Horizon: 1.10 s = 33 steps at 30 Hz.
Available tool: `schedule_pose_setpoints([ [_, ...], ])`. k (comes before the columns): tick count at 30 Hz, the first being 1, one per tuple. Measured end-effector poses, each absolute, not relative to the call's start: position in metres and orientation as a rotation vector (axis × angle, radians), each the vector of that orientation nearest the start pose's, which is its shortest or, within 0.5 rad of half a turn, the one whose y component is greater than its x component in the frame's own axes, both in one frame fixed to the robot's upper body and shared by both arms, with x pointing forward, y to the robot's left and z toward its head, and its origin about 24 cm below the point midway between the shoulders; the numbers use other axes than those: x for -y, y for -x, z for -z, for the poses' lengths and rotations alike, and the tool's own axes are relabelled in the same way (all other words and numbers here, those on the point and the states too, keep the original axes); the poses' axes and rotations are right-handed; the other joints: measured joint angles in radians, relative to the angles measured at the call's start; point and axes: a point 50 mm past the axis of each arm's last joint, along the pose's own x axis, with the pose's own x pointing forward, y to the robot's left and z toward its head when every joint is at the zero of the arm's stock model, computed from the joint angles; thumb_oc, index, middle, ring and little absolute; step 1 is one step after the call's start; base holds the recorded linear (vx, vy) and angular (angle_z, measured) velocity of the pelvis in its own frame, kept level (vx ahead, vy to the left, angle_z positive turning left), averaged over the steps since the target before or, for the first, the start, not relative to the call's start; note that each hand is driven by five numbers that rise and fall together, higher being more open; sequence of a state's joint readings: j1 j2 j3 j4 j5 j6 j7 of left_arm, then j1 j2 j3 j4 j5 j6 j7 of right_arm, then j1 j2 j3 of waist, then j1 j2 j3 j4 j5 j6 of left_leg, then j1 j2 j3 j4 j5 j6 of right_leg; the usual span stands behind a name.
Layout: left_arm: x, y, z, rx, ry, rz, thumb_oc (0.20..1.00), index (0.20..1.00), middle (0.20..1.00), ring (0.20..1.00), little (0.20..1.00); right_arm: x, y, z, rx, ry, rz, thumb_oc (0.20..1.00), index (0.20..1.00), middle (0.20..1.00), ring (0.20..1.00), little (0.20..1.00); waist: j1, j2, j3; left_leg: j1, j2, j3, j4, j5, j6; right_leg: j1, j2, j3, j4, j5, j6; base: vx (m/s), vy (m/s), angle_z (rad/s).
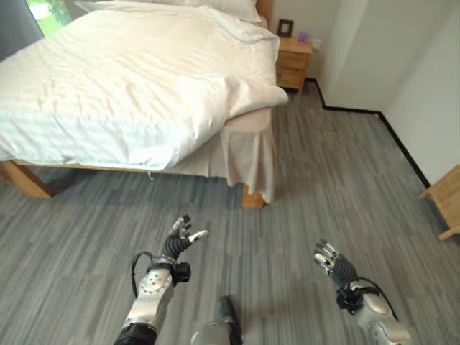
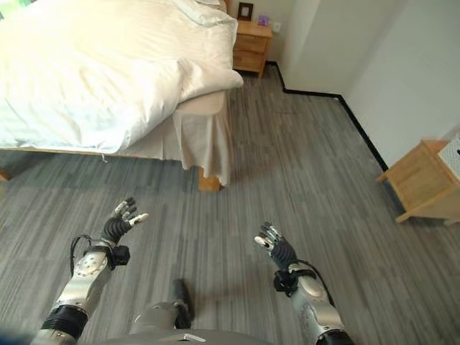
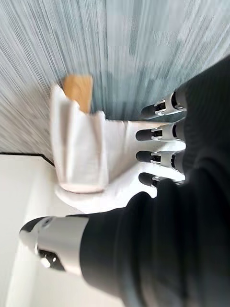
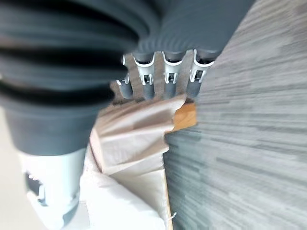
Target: Making the bed.
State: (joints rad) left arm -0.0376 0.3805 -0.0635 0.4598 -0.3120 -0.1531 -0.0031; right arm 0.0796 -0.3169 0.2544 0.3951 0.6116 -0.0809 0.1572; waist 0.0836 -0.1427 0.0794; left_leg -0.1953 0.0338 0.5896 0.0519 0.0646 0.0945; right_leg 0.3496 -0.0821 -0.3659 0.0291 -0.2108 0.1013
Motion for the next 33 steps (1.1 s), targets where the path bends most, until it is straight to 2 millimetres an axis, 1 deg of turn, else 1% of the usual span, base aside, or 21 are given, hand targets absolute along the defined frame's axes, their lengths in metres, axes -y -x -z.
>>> schedule_pose_setpoints([
  [3, -0.237, -0.242, 0.013, -0.230, -0.103, -0.043, 1.000, 1.000, 1.000, 1.000, 1.000, 0.170, -0.198, 0.058, -0.451, -0.311, -0.200, 1.000, 1.000, 1.000, 1.000, 1.000, -0.006, 0.028, -0.003, 0.147, -0.071, -0.055, -0.093, -0.017, 0.004, -0.200, -0.131, 0.061, 0.617, 0.030, 0.096, 0.35, 0.181, 0.39],
  [5, -0.232, -0.249, 0.006, -0.194, -0.102, -0.025, 1.000, 1.000, 1.000, 1.000, 1.000, 0.169, -0.199, 0.058, -0.452, -0.314, -0.201, 1.000, 1.000, 1.000, 1.000, 1.000, -0.002, 0.019, -0.002, 0.179, -0.116, -0.104, -0.102, -0.050, 0.023, -0.296, -0.171, 0.124, 0.794, 0.054, 0.125, 0.36, 0.105, 0.84],
  [7, -0.227, -0.248, 0.009, -0.205, -0.109, -0.002, 1.000, 1.000, 1.000, 1.000, 1.000, 0.168, -0.212, 0.049, -0.408, -0.310, -0.211, 1.000, 1.000, 1.000, 1.000, 1.000, -0.027, 0.063, 0.022, 0.222, -0.124, -0.178, -0.101, -0.086, 0.059, -0.463, -0.188, 0.160, 0.920, 0.037, 0.116, 0.51, 0.015, 0.93],
  [8, -0.226, -0.247, 0.010, -0.213, -0.115, 0.007, 1.000, 1.000, 1.000, 1.000, 1.000, 0.167, -0.215, 0.046, -0.396, -0.311, -0.212, 1.000, 1.000, 1.000, 1.000, 1.000, -0.033, 0.084, 0.035, 0.233, -0.118, -0.200, -0.100, -0.091, 0.051, -0.493, -0.199, 0.143, 0.901, 0.017, 0.104, 0.61, -0.140, 1.07],
  [9, -0.221, -0.245, 0.013, -0.221, -0.113, 0.029, 1.000, 1.000, 1.000, 1.000, 1.000, 0.169, -0.218, 0.042, -0.378, -0.300, -0.222, 1.000, 1.000, 1.000, 1.000, 1.000, -0.052, 0.133, 0.056, 0.254, -0.107, -0.247, -0.101, -0.091, 0.044, -0.528, -0.265, 0.027, 0.707, 0.022, 0.079, 0.33, -0.116, 0.97],
  [11, -0.224, -0.241, 0.013, -0.221, -0.115, 0.023, 1.000, 1.000, 1.000, 1.000, 1.000, 0.168, -0.216, 0.042, -0.384, -0.299, -0.227, 1.000, 1.000, 1.000, 1.000, 1.000, -0.056, 0.134, 0.053, 0.271, -0.113, -0.273, -0.097, -0.101, 0.040, -0.563, -0.306, 0.016, 0.613, 0.081, 0.094, 0.35, -0.216, 0.98],
  [12, -0.227, -0.233, 0.018, -0.247, -0.117, 0.018, 1.000, 1.000, 1.000, 1.000, 1.000, 0.169, -0.208, 0.046, -0.400, -0.307, -0.220, 1.000, 1.000, 1.000, 1.000, 1.000, -0.063, 0.129, 0.033, 0.290, -0.111, -0.332, -0.101, -0.107, 0.026, -0.555, -0.321, -0.011, 0.420, 0.155, 0.083, 0.34, -0.249, 0.95],
  [13, -0.229, -0.230, 0.021, -0.259, -0.123, 0.015, 1.000, 1.000, 1.000, 1.000, 1.000, 0.168, -0.206, 0.048, -0.410, -0.309, -0.218, 1.000, 1.000, 1.000, 1.000, 1.000, -0.059, 0.122, 0.031, 0.305, -0.110, -0.362, -0.103, -0.112, 0.011, -0.550, -0.309, -0.001, 0.317, 0.190, 0.086, 0.44, -0.275, 0.93],
  [15, -0.235, -0.224, 0.030, -0.308, -0.135, 0.000, 1.000, 1.000, 1.000, 1.000, 1.000, 0.169, -0.204, 0.050, -0.417, -0.312, -0.211, 1.000, 1.000, 1.000, 1.000, 1.000, -0.059, 0.103, 0.027, 0.324, -0.093, -0.413, -0.106, -0.127, -0.014, -0.509, -0.236, 0.112, 0.015, 0.288, 0.084, 0.42, -0.278, 0.65],
  [16, -0.235, -0.223, 0.033, -0.325, -0.136, -0.002, 1.000, 1.000, 1.000, 1.000, 1.000, 0.171, -0.203, 0.050, -0.416, -0.317, -0.200, 1.000, 1.000, 1.000, 1.000, 1.000, -0.069, 0.098, 0.023, 0.330, -0.084, -0.439, -0.104, -0.136, -0.030, -0.497, -0.214, 0.169, -0.069, 0.337, 0.107, 0.43, -0.276, 0.91],
  [18, -0.234, -0.224, 0.037, -0.339, -0.128, -0.007, 1.000, 1.000, 1.000, 1.000, 1.000, 0.176, -0.200, 0.051, -0.418, -0.327, -0.169, 1.000, 1.000, 1.000, 1.000, 1.000, -0.092, 0.073, 0.015, 0.350, -0.074, -0.479, -0.113, -0.146, -0.053, -0.505, -0.223, 0.213, -0.136, 0.440, 0.108, 0.36, -0.249, 0.77],
  [21, -0.235, -0.217, 0.042, -0.365, -0.137, -0.001, 1.000, 1.000, 1.000, 1.000, 1.000, 0.173, -0.194, 0.056, -0.438, -0.344, -0.162, 1.000, 1.000, 1.000, 1.000, 1.000, -0.094, 0.044, 0.006, 0.440, -0.030, -0.492, -0.136, -0.184, -0.124, -0.478, -0.248, 0.128, -0.130, 0.509, 0.094, 0.29, -0.270, 0.20],
  [22, -0.239, -0.216, 0.040, -0.365, -0.156, 0.006, 1.000, 1.000, 1.000, 1.000, 1.000, 0.171, -0.191, 0.058, -0.442, -0.354, -0.159, 1.000, 1.000, 1.000, 1.000, 1.000, -0.095, 0.020, -0.008, 0.460, -0.019, -0.497, -0.138, -0.203, -0.155, -0.462, -0.256, 0.121, -0.110, 0.507, 0.097, 0.43, -0.450, -0.13],
  [23, -0.228, -0.216, 0.047, -0.378, -0.112, 0.004, 1.000, 1.000, 1.000, 1.000, 1.000, 0.181, -0.194, 0.062, -0.459, -0.338, -0.125, 1.000, 1.000, 1.000, 1.000, 1.000, -0.084, 0.073, -0.026, 0.475, 0.074, -0.477, -0.125, -0.218, -0.201, -0.452, -0.179, 0.087, -0.076, 0.452, 0.102, 0.44, -0.457, 0.08],
  [25, -0.212, -0.224, 0.045, -0.357, -0.092, 0.055, 1.000, 1.000, 1.000, 1.000, 1.000, 0.191, -0.195, 0.061, -0.458, -0.316, -0.106, 1.000, 1.000, 1.000, 1.000, 1.000, -0.094, 0.095, -0.015, 0.449, 0.129, -0.447, -0.057, -0.199, -0.232, -0.430, -0.130, 0.051, -0.075, 0.424, 0.083, 0.28, -0.386, 0.18],
  [27, -0.204, -0.229, 0.043, -0.342, -0.057, 0.075, 1.000, 1.000, 1.000, 1.000, 1.000, 0.193, -0.204, 0.055, -0.439, -0.301, -0.116, 1.000, 1.000, 1.000, 1.000, 1.000, -0.109, 0.098, -0.009, 0.366, 0.201, -0.442, 0.124, -0.172, -0.272, -0.410, -0.068, 0.026, -0.061, 0.384, 0.018, 0.29, -0.563, 0.05],
  [28, -0.205, -0.235, 0.039, -0.328, -0.037, 0.066, 1.000, 1.000, 1.000, 1.000, 1.000, 0.191, -0.208, 0.051, -0.417, -0.300, -0.127, 1.000, 1.000, 1.000, 1.000, 1.000, -0.101, 0.089, 0.005, 0.275, 0.260, -0.468, 0.326, -0.156, -0.272, -0.394, -0.035, 0.028, -0.049, 0.354, -0.021, 0.23, -0.548, -0.22],
  [29, -0.208, -0.240, 0.035, -0.317, -0.035, 0.062, 1.000, 1.000, 1.000, 1.000, 1.000, 0.192, -0.210, 0.043, -0.378, -0.300, -0.135, 1.000, 1.000, 1.000, 1.000, 1.000, -0.087, 0.073, 0.022, 0.155, 0.318, -0.497, 0.552, 0.013, -0.238, -0.370, 0.026, 0.018, -0.023, 0.287, -0.092, 0.29, -0.614, -0.33],
  [30, -0.210, -0.244, 0.029, -0.296, -0.049, 0.066, 1.000, 1.000, 1.000, 1.000, 1.000, 0.191, -0.211, 0.041, -0.363, -0.305, -0.135, 1.000, 1.000, 1.000, 1.000, 1.000, -0.078, 0.039, 0.041, 0.094, 0.350, -0.489, 0.668, 0.094, -0.199, -0.349, 0.029, 0.023, -0.029, 0.273, -0.109, 0.25, -0.264, -0.24],
  [32, -0.206, -0.247, 0.026, -0.281, -0.046, 0.079, 1.000, 1.000, 1.000, 1.000, 1.000, 0.195, -0.211, 0.040, -0.365, -0.286, -0.130, 1.000, 1.000, 1.000, 1.000, 1.000, -0.056, -0.002, 0.075, -0.070, 0.299, -0.485, 0.797, 0.055, -0.221, -0.305, 0.033, 0.037, -0.058, 0.229, -0.152, 0.32, -0.100, -0.15],
  [33, -0.206, -0.247, 0.026, -0.279, -0.037, 0.081, 1.000, 1.000, 1.000, 1.000, 1.000, 0.198, -0.212, 0.040, -0.370, -0.275, -0.128, 1.000, 1.000, 1.000, 1.000, 1.000, -0.048, -0.015, 0.086, -0.083, 0.273, -0.448, 0.715, 0.035, -0.238, -0.285, 0.031, 0.041, -0.079, 0.234, -0.143, 0.30, 0.004, -0.19],
])
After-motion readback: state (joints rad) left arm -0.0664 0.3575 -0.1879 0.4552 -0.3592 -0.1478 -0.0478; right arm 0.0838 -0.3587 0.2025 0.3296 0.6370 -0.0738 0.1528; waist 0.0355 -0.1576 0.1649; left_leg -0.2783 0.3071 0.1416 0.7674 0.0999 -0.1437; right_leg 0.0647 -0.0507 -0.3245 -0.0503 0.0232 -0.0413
